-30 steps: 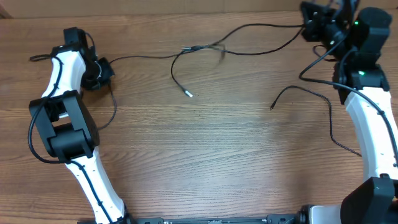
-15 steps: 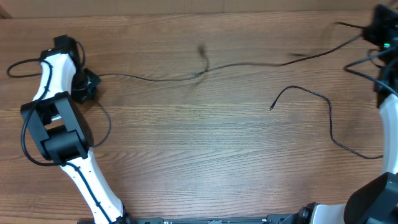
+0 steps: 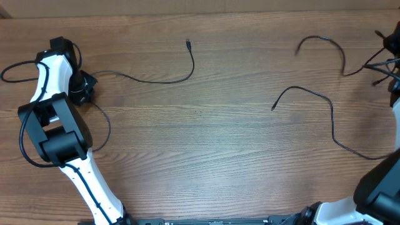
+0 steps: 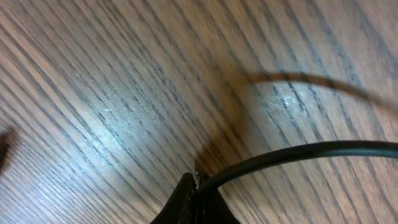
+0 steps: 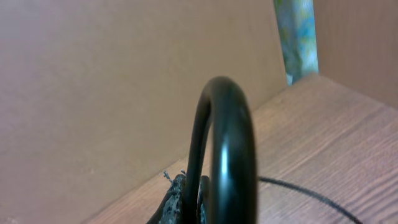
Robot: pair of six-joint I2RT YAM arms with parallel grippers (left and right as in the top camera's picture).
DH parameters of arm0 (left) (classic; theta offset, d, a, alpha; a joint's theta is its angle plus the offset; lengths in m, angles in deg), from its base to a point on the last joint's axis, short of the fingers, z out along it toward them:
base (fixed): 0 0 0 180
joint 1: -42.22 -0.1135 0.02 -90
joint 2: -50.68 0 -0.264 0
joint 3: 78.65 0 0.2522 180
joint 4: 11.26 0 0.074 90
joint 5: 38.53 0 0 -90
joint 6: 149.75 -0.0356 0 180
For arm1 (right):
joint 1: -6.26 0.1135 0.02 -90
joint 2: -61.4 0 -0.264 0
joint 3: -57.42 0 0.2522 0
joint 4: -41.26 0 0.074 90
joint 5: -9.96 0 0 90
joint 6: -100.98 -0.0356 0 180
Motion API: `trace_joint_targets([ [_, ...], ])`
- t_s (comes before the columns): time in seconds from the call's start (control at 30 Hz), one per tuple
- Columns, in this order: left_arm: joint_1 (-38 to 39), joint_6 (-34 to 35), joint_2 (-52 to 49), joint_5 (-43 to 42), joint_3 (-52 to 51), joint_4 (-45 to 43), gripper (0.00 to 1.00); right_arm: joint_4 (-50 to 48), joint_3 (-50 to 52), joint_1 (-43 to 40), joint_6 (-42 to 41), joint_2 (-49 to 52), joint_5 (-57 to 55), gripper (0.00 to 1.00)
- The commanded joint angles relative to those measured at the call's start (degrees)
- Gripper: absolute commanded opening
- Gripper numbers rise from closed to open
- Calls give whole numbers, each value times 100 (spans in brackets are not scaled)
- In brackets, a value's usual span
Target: Untangle cables
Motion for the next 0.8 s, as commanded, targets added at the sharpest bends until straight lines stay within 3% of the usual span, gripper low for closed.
trace_joint_targets([
  [0.0, 42, -7, -48, 116, 17, 17, 5, -35, -188, -55, 28, 212, -68, 5],
  [0.43, 50, -400, -48, 111, 17, 17, 4, 162, -184, -804, 280, 566, -1335, 11],
  [0.5, 52, -468, -48, 109, 17, 17, 5, 201, -184, -975, 278, 592, -1338, 19],
  [0.53, 66, -566, -48, 109, 17, 20, 5, 201, -184, -1121, 275, 603, -1335, 37],
  [0.57, 81, -656, -48, 109, 17, 20, 5, 203, -184, -1213, 254, 603, -1335, 77],
  [0.6, 96, -726, -48, 109, 17, 20, 5, 203, -184, -1276, 254, 603, -1335, 100],
  [0.77, 184, -866, -48, 109, 17, 15, 4, 293, -184, -1585, -26, 603, -1266, 100],
])
